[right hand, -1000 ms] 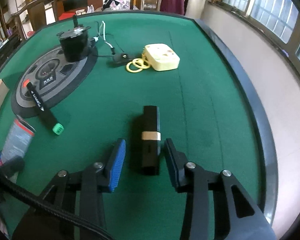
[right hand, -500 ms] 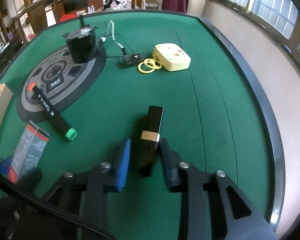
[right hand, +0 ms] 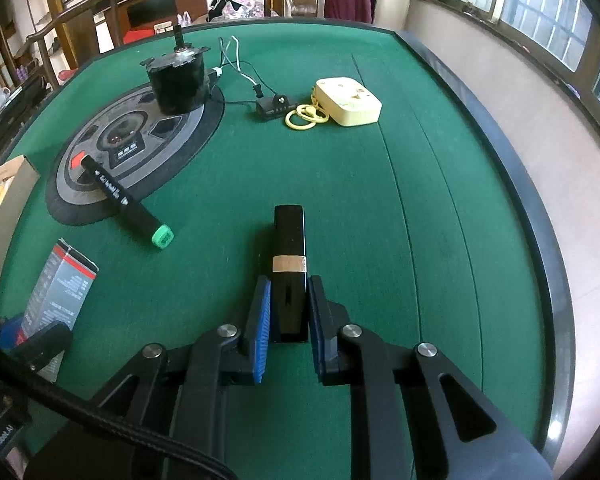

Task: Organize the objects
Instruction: 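Lift the glue box with the left tool while the right tool lifts the lipstick tube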

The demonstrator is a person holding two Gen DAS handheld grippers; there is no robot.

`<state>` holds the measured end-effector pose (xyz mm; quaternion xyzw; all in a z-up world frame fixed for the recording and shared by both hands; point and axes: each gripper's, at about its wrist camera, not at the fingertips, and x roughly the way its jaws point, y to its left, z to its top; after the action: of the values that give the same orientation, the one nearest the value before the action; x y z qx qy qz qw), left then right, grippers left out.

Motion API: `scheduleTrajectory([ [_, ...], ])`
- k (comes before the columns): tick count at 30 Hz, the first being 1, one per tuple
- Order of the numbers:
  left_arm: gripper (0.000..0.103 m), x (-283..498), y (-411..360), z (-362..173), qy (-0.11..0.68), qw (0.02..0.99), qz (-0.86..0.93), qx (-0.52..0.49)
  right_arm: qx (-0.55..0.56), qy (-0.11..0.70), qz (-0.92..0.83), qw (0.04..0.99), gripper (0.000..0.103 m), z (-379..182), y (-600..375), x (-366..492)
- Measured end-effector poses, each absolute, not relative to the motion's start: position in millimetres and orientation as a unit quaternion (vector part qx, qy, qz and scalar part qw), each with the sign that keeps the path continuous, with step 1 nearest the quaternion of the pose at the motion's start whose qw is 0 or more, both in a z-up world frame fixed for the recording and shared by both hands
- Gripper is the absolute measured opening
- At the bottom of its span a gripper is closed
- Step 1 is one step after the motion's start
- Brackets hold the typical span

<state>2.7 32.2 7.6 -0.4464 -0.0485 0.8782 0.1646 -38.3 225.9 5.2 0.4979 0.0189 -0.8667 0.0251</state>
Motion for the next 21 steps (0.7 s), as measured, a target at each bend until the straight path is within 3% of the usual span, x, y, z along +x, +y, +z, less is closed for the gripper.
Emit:
scheduleTrajectory([
  [21, 0.023, 44, 31, 28, -0.047, 0.175, 0.883, -0.432, 0.488, -0.014, -0.872, 0.035, 0.015, 16, 230, 10],
])
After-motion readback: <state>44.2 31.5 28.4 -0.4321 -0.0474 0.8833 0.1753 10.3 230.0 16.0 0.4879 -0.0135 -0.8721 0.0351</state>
